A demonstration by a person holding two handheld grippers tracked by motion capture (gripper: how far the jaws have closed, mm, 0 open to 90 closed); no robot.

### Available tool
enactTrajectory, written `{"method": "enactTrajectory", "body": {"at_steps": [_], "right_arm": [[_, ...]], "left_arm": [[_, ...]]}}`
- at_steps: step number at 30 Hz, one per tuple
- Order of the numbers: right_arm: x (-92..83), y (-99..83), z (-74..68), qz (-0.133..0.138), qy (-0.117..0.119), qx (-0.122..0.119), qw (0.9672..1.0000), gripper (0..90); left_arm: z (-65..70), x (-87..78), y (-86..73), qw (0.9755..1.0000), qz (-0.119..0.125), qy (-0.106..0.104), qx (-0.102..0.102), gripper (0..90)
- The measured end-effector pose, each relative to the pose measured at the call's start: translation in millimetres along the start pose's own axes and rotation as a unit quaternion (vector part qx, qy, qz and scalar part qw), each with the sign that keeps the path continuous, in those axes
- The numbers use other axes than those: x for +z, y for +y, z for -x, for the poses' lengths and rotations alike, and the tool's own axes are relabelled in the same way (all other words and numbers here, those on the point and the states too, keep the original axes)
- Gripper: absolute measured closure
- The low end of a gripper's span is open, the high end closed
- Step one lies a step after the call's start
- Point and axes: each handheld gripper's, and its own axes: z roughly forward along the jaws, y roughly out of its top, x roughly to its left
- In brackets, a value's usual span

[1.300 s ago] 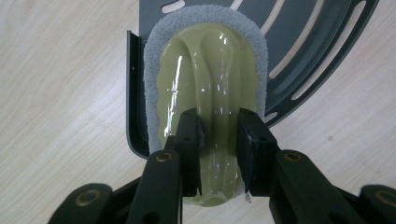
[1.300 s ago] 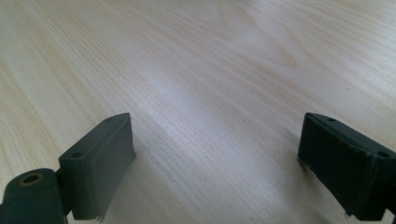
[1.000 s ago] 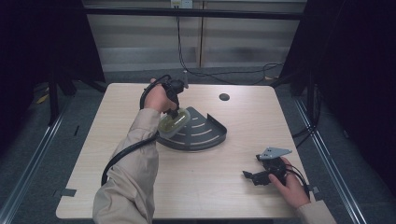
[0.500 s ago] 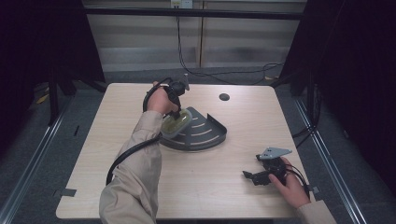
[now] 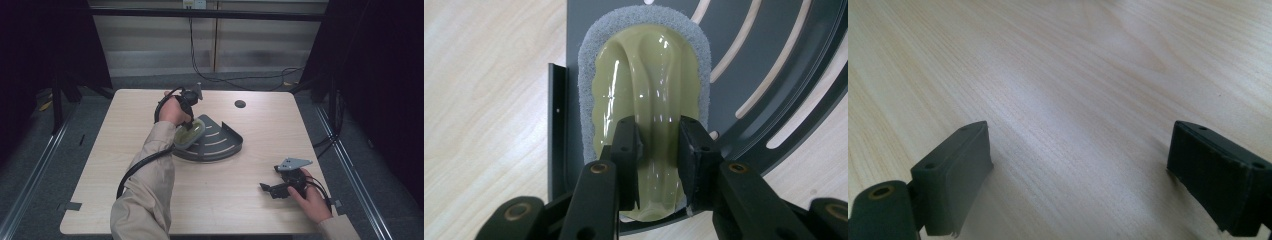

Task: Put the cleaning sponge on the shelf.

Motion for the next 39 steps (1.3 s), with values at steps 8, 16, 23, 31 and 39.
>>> {"method": "enactTrajectory", "body": {"at_steps": [8,16,23,31,39], "right_arm": [[0.0,0.0,0.0,0.000,0.000,0.000,1.0000,10.0],[0.0,0.0,0.0,0.000,0.000,0.000,1.0000,10.0],[0.0,0.0,0.0,0.000,0.000,0.000,1.0000,10.0],[-0.1,0.0,-0.4,-0.002,0.002,0.003,1.0000,10.0],[-0.1,0.0,-0.3,-0.001,0.002,0.003,1.0000,10.0]], "left_arm": [[-1.5,7.0,-0.6,1.0000,-0.002,0.002,0.003,71.6],[-5.6,11.9,-4.5,0.9999,-0.007,0.008,0.002,71.5],[-10.4,14.9,-9.7,1.0000,-0.004,0.009,0.001,71.5],[-16.0,17.1,-15.2,0.9999,-0.003,0.011,-0.005,71.4],[-15.6,20.8,-14.0,0.9999,0.000,0.016,-0.003,71.2]]}}
